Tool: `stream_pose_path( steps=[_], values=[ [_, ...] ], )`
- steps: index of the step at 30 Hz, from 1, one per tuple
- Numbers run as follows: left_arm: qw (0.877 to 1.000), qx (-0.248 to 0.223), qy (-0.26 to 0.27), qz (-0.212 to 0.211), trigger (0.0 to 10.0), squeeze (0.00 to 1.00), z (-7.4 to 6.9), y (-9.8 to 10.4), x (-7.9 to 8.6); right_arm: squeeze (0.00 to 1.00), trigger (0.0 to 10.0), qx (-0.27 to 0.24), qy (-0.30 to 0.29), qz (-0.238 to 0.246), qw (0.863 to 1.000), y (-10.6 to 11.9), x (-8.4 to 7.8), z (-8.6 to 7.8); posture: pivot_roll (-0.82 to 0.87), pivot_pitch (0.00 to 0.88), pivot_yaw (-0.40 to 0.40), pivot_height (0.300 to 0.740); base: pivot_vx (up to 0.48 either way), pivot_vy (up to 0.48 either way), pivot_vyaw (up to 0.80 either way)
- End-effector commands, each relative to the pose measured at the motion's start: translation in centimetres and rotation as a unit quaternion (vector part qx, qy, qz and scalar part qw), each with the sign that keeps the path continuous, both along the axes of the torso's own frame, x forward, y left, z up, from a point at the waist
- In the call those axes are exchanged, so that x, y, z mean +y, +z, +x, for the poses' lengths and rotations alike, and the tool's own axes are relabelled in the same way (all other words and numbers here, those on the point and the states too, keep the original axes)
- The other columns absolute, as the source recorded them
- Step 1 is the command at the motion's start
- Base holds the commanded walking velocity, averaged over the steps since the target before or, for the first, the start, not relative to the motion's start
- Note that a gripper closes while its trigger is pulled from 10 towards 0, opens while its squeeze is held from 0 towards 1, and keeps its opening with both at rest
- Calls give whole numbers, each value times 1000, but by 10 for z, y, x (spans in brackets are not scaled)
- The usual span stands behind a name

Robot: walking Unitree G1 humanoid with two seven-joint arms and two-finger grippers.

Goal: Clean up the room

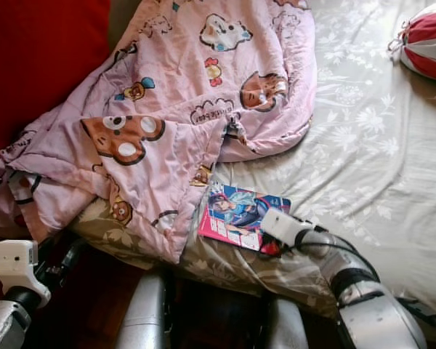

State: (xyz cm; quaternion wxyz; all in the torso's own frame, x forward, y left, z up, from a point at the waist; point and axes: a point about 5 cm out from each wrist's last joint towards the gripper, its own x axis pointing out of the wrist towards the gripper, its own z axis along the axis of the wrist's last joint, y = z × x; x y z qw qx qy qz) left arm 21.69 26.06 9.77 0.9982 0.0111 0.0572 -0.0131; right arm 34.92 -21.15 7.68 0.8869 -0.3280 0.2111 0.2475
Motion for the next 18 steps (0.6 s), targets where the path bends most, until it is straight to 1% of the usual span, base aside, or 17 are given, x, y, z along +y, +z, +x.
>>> stream_pose_path(
  steps=[1,2,3,4,5,6,8,9,10,12,13,14,18],
  values=[
    [1000,14,15,3,10000,0,-5,-2,7,659,10000,1,-5,39,999,4,-3,0,291,342,53,611,0,0,0],
    [1000,14,15,2,10000,0,-4,-1,7,137,10000,-4,-9,50,999,7,-4,2,288,336,51,611,0,0,0],
    [1000,14,15,1,10000,0,-3,-1,6,137,10000,-8,-12,57,998,9,-4,3,288,336,51,611,0,0,0],
    [1000,9,13,0,10000,0,0,1,5,0,10000,-6,-10,67,998,14,-8,4,286,327,51,611,0,0,0],
    [1000,8,12,-1,10000,0,1,1,5,0,10000,-3,-8,69,998,15,-9,4,284,324,49,611,0,0,0],
    [1000,6,12,-2,10000,0,3,1,4,0,10000,16,8,57,998,15,-12,2,284,321,48,611,0,0,0],
    [1000,6,12,-2,10000,0,4,1,4,0,10000,24,18,48,998,15,-13,2,284,319,49,611,0,0,0],
    [1000,7,13,-2,10000,0,5,2,5,0,10000,45,42,17,998,13,-17,-1,283,317,48,611,0,0,0],
    [1000,7,13,-2,10000,0,5,2,5,0,10000,50,48,9,998,13,-18,-2,283,317,48,611,0,0,0],
    [1000,7,15,-1,10000,0,6,2,6,0,10000,68,66,-60,994,12,-27,-5,279,316,49,611,0,0,0],
    [1000,7,15,-1,10000,0,6,2,6,0,10000,68,66,-60,994,12,-27,-5,279,316,49,611,0,0,0],
    [1000,10,17,-1,10000,0,5,2,6,0,10000,81,77,-86,990,13,-31,-5,277,315,50,611,0,0,0],
    [1000,17,20,-2,10000,0,2,-1,7,0,10000,103,81,-81,988,17,-34,-5,271,315,50,611,0,0,0]
  ],
)
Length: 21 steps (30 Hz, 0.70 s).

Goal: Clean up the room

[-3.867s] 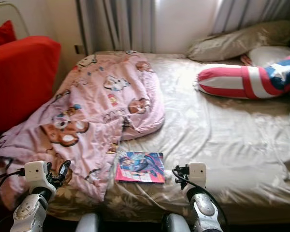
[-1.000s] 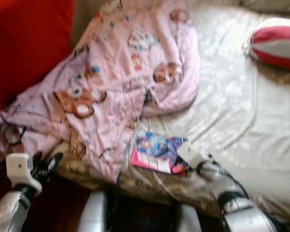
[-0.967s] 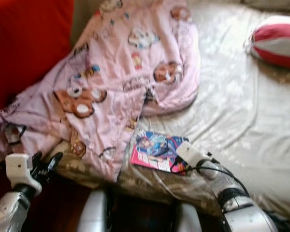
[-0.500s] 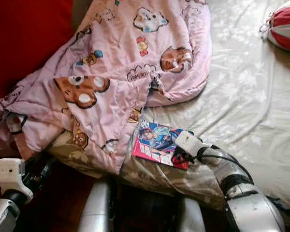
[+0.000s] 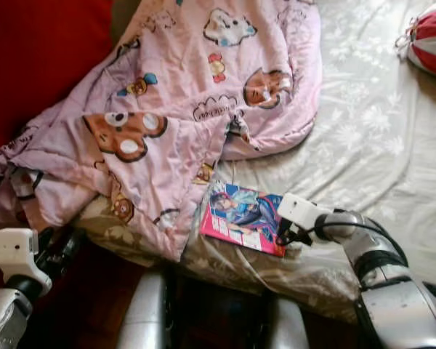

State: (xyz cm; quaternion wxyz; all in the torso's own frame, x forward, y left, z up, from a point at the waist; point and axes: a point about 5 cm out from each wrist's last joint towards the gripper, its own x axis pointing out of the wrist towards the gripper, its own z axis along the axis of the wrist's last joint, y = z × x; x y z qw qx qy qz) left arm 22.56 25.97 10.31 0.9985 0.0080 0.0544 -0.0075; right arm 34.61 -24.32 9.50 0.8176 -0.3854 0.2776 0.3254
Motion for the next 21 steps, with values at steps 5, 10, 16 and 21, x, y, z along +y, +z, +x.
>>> stream_pose_path(
  steps=[5,10,16,21],
  values=[
    [999,28,17,-1,10000,0,-9,-9,8,0,10000,26,-4,-26,999,-7,-6,-5,267,315,52,611,0,0,0],
    [999,31,16,-2,10000,0,-9,-9,6,0,10000,53,-7,-42,998,-18,-9,-13,278,327,57,611,0,0,0],
    [999,33,18,-3,10000,0,-10,-10,7,0,10000,56,-33,-64,996,-26,-17,-18,281,327,59,611,0,0,0],
    [999,36,19,-3,10000,0,-12,-11,8,0,10000,61,-35,-60,996,-32,-17,-23,281,327,59,611,0,0,0]
  ],
)
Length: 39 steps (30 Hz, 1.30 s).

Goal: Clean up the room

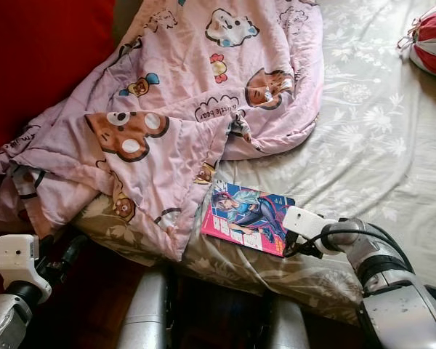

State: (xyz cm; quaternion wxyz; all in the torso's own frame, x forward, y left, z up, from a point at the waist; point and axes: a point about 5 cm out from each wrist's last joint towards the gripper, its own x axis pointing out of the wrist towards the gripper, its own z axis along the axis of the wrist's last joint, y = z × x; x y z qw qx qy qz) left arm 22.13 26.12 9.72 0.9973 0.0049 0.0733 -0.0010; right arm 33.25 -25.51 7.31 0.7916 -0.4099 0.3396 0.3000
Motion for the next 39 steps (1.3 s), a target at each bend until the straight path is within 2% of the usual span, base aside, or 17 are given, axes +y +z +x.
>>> stream_pose_path(
  steps=[1,12,18,19,20,21,22,39],
  values=[
    [1000,17,12,0,10000,0,-8,-5,6,0,10000,23,-7,-1,1000,-12,-4,-10,283,327,63,611,0,0,0],
    [1000,22,17,3,10000,0,-12,-4,10,0,10000,34,-12,6,999,-25,5,-16,313,334,73,611,0,0,0],
    [1000,24,16,3,10000,0,-15,-5,9,0,10000,27,-36,21,999,-28,7,-16,314,346,79,611,0,0,0],
    [1000,26,17,3,10000,0,-16,-5,9,0,9373,26,-39,16,999,-29,6,-16,314,346,79,611,0,0,0],
    [1000,26,17,3,10000,0,-17,-5,10,0,6392,25,-42,12,999,-29,5,-16,318,348,81,611,0,0,0],
    [999,27,18,3,10000,0,-18,-5,10,0,4000,24,-46,10,999,-29,4,-16,316,349,81,611,0,0,0],
    [999,27,18,3,10000,0,-18,-5,10,0,0,23,-47,10,999,-29,4,-16,316,349,81,611,0,0,0],
    [999,30,20,5,10000,0,-18,-8,9,0,0,3,-59,-5,998,-23,-1,-12,313,345,78,611,0,0,0]
  ],
)
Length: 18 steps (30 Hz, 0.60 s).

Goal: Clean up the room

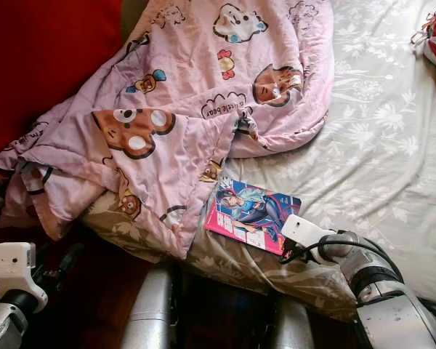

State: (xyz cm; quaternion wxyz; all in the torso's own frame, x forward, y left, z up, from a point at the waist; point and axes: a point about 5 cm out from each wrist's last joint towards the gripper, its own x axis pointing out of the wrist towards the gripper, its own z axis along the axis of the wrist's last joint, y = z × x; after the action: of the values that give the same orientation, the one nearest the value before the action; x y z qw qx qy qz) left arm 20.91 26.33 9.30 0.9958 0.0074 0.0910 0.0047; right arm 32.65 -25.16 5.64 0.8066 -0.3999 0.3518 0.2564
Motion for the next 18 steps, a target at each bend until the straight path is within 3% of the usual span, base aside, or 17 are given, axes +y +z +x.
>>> stream_pose_path(
  steps=[1,18],
  values=[
    [1000,13,16,2,10000,0,-6,-4,7,0,0,11,-13,1,1000,-6,-4,-5,315,341,77,611,0,0,0],
    [1000,23,9,0,10000,0,-8,-11,2,0,0,14,-40,16,999,-17,-6,-15,316,322,80,611,0,0,0]
  ],
)
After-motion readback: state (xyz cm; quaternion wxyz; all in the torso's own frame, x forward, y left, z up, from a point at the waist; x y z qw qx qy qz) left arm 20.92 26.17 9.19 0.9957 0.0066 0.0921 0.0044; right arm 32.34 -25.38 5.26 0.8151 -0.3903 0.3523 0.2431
